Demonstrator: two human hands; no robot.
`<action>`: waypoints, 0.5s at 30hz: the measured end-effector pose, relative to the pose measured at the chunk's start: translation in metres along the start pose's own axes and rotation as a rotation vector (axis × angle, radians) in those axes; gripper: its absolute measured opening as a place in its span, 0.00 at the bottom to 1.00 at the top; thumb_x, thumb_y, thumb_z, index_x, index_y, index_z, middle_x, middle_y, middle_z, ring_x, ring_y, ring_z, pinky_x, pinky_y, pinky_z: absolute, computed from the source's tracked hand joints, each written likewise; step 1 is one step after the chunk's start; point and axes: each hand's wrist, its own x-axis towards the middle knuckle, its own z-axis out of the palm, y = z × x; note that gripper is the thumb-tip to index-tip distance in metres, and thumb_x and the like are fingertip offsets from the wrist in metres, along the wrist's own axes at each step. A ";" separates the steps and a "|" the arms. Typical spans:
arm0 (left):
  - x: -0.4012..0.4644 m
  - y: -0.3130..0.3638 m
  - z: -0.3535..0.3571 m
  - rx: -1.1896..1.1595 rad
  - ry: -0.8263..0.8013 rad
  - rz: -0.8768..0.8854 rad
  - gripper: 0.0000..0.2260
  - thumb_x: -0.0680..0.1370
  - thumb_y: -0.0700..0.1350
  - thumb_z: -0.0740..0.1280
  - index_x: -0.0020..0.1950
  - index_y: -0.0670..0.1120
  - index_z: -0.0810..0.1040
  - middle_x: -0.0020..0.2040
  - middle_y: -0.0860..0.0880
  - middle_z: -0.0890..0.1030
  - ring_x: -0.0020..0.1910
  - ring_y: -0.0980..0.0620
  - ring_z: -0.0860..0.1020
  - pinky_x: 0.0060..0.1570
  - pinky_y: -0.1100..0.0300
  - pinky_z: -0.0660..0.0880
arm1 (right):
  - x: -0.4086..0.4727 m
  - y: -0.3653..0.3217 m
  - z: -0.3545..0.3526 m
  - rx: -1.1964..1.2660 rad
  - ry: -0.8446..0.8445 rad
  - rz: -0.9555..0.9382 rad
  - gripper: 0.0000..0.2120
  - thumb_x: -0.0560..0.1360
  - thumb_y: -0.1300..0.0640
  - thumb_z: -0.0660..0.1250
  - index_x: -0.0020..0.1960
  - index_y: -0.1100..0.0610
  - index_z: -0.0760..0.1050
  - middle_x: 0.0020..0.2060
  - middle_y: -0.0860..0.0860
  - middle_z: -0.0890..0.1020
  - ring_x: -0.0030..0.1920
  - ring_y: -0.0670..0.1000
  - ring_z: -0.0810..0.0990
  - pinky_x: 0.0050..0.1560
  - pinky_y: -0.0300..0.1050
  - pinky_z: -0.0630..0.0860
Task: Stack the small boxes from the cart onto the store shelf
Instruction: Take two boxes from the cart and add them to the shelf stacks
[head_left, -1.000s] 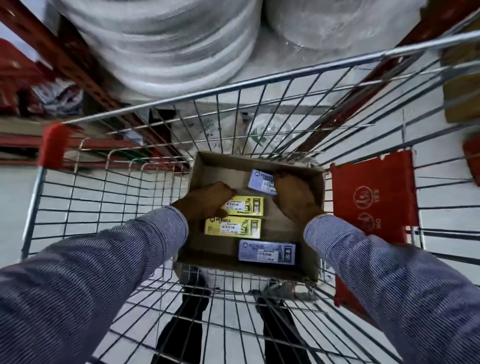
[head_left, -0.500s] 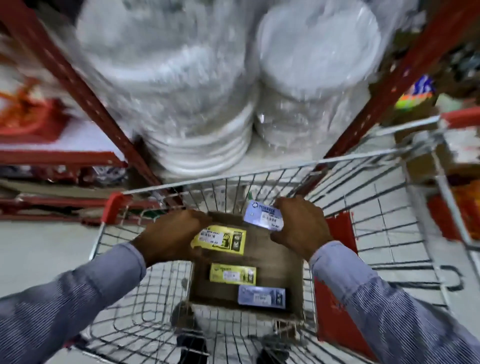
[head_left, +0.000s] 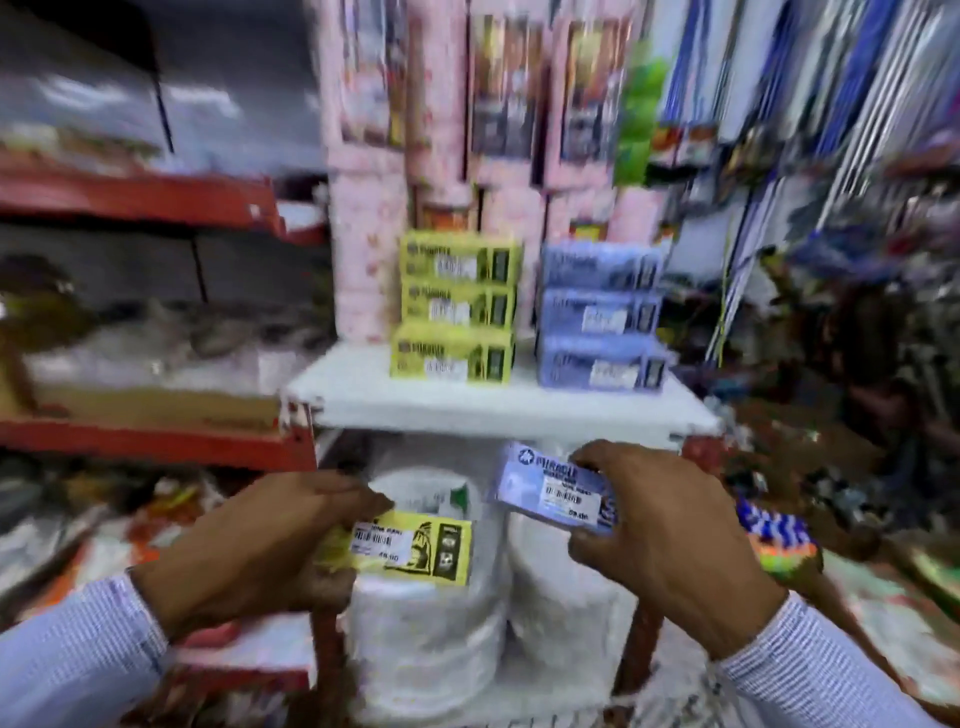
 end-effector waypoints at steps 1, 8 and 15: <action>0.006 -0.003 -0.015 0.006 0.024 0.003 0.29 0.60 0.56 0.74 0.60 0.56 0.75 0.50 0.54 0.84 0.43 0.53 0.83 0.38 0.61 0.80 | 0.007 0.001 -0.014 -0.010 0.037 -0.006 0.23 0.56 0.43 0.71 0.50 0.45 0.76 0.41 0.46 0.83 0.42 0.51 0.81 0.32 0.43 0.67; 0.057 -0.024 -0.087 0.041 0.272 -0.007 0.29 0.60 0.56 0.76 0.60 0.57 0.78 0.53 0.57 0.84 0.46 0.58 0.82 0.47 0.73 0.74 | 0.057 0.014 -0.085 -0.038 0.221 0.027 0.25 0.63 0.46 0.73 0.59 0.46 0.73 0.54 0.45 0.81 0.55 0.51 0.78 0.47 0.49 0.77; 0.126 -0.046 -0.094 0.014 0.344 -0.037 0.28 0.65 0.51 0.79 0.64 0.52 0.76 0.60 0.52 0.82 0.54 0.53 0.80 0.55 0.60 0.77 | 0.110 0.041 -0.076 -0.139 0.264 0.016 0.22 0.64 0.54 0.75 0.56 0.51 0.73 0.48 0.48 0.81 0.47 0.53 0.80 0.41 0.49 0.77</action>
